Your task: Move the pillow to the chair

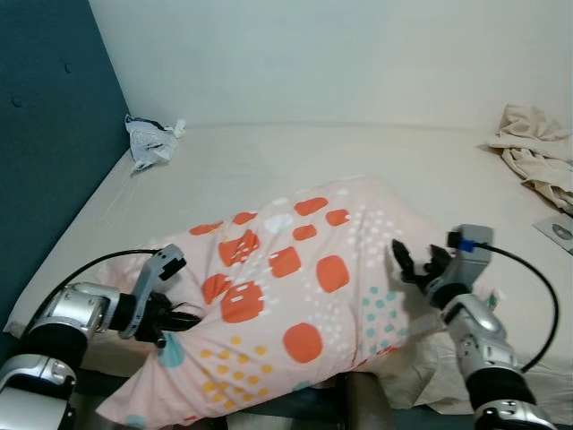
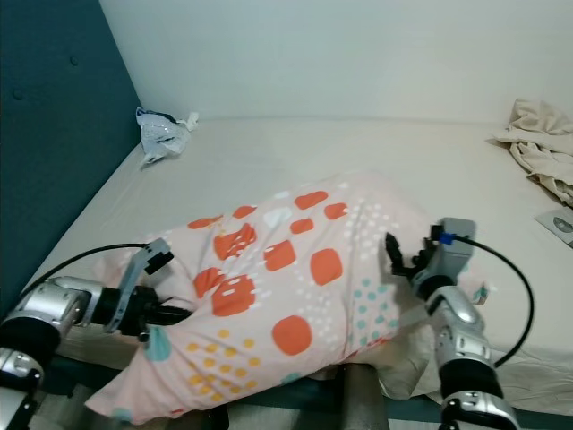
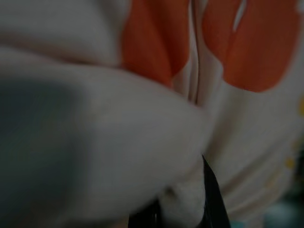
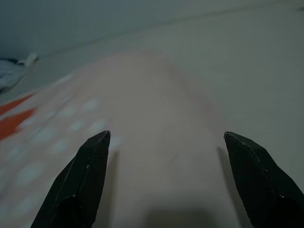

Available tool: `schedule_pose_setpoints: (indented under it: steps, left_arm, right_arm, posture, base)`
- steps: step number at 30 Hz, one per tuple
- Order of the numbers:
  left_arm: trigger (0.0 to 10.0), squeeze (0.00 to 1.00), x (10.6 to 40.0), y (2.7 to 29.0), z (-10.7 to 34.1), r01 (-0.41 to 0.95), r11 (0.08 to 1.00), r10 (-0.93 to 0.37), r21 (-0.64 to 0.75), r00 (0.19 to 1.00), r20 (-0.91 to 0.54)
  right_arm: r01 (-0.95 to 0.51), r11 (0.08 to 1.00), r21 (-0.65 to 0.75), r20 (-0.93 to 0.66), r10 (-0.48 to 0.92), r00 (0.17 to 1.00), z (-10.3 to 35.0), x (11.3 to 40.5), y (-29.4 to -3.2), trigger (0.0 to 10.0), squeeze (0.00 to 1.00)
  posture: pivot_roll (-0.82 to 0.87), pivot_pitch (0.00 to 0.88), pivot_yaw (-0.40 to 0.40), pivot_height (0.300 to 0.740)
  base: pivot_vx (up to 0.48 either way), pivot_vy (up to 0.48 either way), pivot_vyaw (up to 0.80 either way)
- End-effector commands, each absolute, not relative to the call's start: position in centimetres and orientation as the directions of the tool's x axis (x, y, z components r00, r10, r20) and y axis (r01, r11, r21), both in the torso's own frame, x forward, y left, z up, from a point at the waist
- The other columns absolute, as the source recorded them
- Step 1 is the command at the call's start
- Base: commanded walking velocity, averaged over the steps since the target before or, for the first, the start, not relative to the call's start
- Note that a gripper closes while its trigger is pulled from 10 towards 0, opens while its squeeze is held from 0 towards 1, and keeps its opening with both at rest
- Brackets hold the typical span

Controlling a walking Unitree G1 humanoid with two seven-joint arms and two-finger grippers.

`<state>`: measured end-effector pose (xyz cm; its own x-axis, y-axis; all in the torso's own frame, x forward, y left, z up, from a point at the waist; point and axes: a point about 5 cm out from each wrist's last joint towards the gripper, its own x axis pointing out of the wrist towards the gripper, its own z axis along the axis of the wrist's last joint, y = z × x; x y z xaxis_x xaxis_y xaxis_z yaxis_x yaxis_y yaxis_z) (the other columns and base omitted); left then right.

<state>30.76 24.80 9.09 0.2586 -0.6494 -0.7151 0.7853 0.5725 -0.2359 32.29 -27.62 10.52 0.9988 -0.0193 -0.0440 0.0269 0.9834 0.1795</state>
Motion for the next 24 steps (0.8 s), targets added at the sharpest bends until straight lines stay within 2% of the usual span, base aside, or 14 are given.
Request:
schedule_pose_setpoints:
  steps: [1,3,11,14,15,16,18,19,20,22,24]
  left_arm:
    - [0.0,0.0,30.7,26.7,9.6,0.795,0.591,-0.545,-0.134,0.271,-0.793]
    - [0.0,0.0,30.7,28.1,10.2,0.815,0.575,-0.465,-0.069,0.257,-0.847]
    - [0.0,0.0,30.2,29.3,10.6,0.847,0.531,-0.375,-0.038,0.194,-0.906]
    - [0.0,0.0,30.9,28.1,10.7,0.845,0.535,-0.445,-0.01,0.272,-0.853]
    - [0.0,0.0,30.9,28.1,10.7,0.845,0.535,-0.445,-0.01,0.272,-0.853]
    - [0.0,0.0,31.2,27.5,10.3,0.847,0.53,-0.45,0.032,0.313,-0.837]
    - [0.0,0.0,31.3,26.1,9.0,0.864,0.486,-0.446,0.131,0.374,-0.813]
    - [0.0,0.0,31.3,26.1,9.0,0.864,0.486,-0.446,0.131,0.374,-0.813]
    - [0.0,0.0,31.4,25.3,8.5,0.869,0.47,-0.467,0.155,0.394,-0.792]
    - [0.0,0.0,31.5,22.7,7.7,0.861,0.492,-0.569,0.13,0.431,-0.701]
    - [0.0,0.0,31.6,21.3,7.4,0.856,0.506,-0.62,0.104,0.445,-0.646]
  right_arm:
    - [0.036,0.981,0.192,-0.037,-0.029,0.999,10.4,32.3,-27.9,10.0,0.0]
    - [0.052,0.981,0.187,-0.035,-0.047,0.998,10.4,32.2,-28.6,10.0,0.0]
    - [0.059,0.982,0.178,-0.044,-0.052,0.998,10.3,32.2,-28.8,10.0,0.0]
    - [0.074,0.986,0.147,-0.142,-0.053,0.988,9.1,32.3,-28.3,10.0,0.0]
    - [0.074,0.986,0.147,-0.142,-0.053,0.988,9.1,32.3,-28.3,10.0,0.0]
    - [0.068,0.993,0.093,-0.187,-0.05,0.981,8.4,32.2,-28.2,10.0,0.0]
    - [0.066,0.996,0.062,-0.25,-0.049,0.967,7.5,31.9,-28.0,10.0,0.42]
    - [0.066,0.996,0.062,-0.25,-0.049,0.967,7.5,31.9,-28.0,10.0,0.42]
    - [0.065,0.996,0.055,-0.256,-0.049,0.965,7.4,31.9,-28.0,10.0,1.0]
    - [0.072,0.994,0.088,-0.253,-0.047,0.966,7.8,32.2,-28.5,10.0,1.0]
    - [0.075,0.991,0.115,-0.251,-0.044,0.967,8.4,32.5,-29.0,10.0,1.0]
  posture:
    - [0.01,0.04,0.019,0.575]
    - [0.02,0.037,0.011,0.575]
    - [0.03,0.041,0.007,0.575]
    - [0.03,0.048,0.008,0.575]
    - [0.03,0.048,0.008,0.575]
    - [0.03,0.048,0.01,0.575]
    - [0.04,0.05,0.009,0.575]
    - [0.04,0.05,0.009,0.575]
    - [0.04,0.05,0.009,0.575]
    - [0.04,0.061,0.008,0.575]
    - [0.04,0.065,0.005,0.575]
  base:
    - [0.0,0.0,0.0]
    - [0.0,0.0,0.0]
    - [0.0,0.0,0.0]
    - [0.0,0.0,0.0]
    - [0.0,0.0,0.0]
    - [0.0,0.0,0.0]
    - [0.0,0.0,0.0]
    - [0.0,0.0,0.0]
    - [0.0,0.0,0.0]
    - [0.0,0.0,0.0]
    - [0.0,0.0,0.0]
